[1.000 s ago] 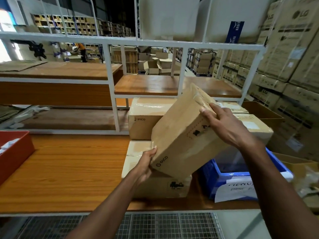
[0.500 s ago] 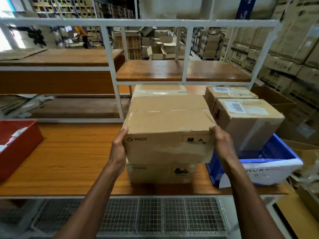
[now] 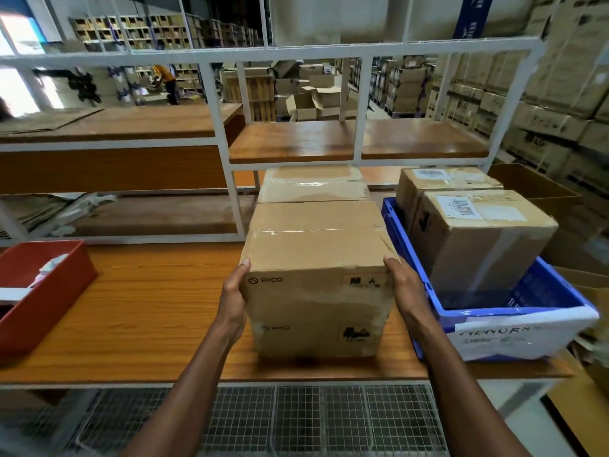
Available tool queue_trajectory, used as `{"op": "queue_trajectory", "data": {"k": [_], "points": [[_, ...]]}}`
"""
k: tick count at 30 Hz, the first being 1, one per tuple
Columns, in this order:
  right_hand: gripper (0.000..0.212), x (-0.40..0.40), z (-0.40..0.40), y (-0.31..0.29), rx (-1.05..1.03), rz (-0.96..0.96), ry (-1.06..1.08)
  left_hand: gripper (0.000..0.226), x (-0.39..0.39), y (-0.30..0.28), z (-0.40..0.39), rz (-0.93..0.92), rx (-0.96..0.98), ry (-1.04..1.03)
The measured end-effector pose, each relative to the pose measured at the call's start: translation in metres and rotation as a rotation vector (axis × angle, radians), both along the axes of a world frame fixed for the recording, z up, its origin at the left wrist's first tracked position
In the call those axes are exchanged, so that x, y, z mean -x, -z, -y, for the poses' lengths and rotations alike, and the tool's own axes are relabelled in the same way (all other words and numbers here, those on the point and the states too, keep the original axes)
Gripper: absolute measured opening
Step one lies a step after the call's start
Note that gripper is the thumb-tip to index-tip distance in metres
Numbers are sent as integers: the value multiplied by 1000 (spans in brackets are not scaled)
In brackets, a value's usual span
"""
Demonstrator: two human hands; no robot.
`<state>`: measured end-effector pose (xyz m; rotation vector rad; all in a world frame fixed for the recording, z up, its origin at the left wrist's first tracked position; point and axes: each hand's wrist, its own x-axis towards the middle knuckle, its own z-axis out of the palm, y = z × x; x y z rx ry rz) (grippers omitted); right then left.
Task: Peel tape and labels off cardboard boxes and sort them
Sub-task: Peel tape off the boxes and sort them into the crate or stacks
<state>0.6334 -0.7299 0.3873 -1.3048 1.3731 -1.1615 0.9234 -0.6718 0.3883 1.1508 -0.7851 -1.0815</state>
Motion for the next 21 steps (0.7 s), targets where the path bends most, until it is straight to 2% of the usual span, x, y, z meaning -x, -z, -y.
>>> {"op": "queue_trajectory", "data": {"k": [9,16,21], "points": [[20,-5,3,-4,27,9,7,36,-4,8,7,17,7,5],[23,-8,6,1,20,88,3,41,-9,26,13,88,-11,-20],[26,-10,5,0,35,44,21,48,-7,26,11,156,-8,-40]]}}
